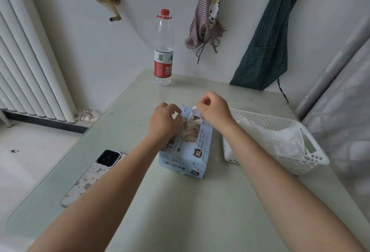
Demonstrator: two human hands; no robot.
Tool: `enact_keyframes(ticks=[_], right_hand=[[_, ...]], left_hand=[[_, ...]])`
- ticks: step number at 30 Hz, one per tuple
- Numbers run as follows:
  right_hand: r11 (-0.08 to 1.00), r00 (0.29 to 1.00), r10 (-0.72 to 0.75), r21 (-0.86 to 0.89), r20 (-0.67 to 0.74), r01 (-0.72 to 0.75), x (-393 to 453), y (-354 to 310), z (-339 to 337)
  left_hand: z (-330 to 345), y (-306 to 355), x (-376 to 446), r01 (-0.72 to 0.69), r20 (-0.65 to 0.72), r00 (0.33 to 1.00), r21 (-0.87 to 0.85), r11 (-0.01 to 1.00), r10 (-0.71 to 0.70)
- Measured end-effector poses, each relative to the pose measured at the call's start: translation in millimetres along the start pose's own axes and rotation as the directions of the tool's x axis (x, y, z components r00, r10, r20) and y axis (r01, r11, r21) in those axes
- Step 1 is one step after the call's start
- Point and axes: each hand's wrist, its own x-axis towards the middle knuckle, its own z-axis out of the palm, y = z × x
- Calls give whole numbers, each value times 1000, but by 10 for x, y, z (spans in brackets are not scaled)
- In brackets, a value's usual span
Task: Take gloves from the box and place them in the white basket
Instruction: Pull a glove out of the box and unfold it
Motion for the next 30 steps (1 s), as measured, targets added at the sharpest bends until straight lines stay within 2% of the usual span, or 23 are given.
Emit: enact_keyframes(ticks=[3, 5, 9, 14, 17, 19, 22, 25, 28, 30], right_hand=[[976, 999, 42, 213, -16, -38, 6, -123, -145], [962, 999, 37, 271, -37, -26, 14, -164, -195], [956, 997, -20, 292, -69, 39, 25, -204, -244], [940, 995, -53, 332, -81, 77, 11, -218, -323], [938, 999, 25, 347, -46, -8, -2, -168, -348], [947, 995, 100, 308, 0, -96, -33, -115, -327], [954, 991, 115, 269, 71, -130, -140, -61, -274], [940, 988, 41, 328, 147, -88, -267, -80, -251], [938, 976, 21, 335, 215, -94, -334, -78, -207], [943, 974, 36, 316, 224, -108, -358, -54, -154]], left_hand=[[-72, 93, 26, -28, 32, 999, -163, 986, 33], [-100, 175, 33, -59, 61, 995, -229, 972, 75], [-94, 278, 28, -106, 57, 991, -190, 976, 118], [-106, 341, 94, -64, 50, 996, -84, 994, 69], [-177, 430, 151, -12, 16, 1000, -106, 994, 14], [-251, 544, 181, 37, 1, 999, -184, 982, -37], [-389, 764, 232, 104, -22, 992, -424, 900, -125], [-505, 901, 245, 245, 77, 963, -640, 728, -257], [-514, 878, 189, 347, 164, 932, -664, 663, -323], [-474, 816, 139, 425, 264, 901, -698, 576, -345]])
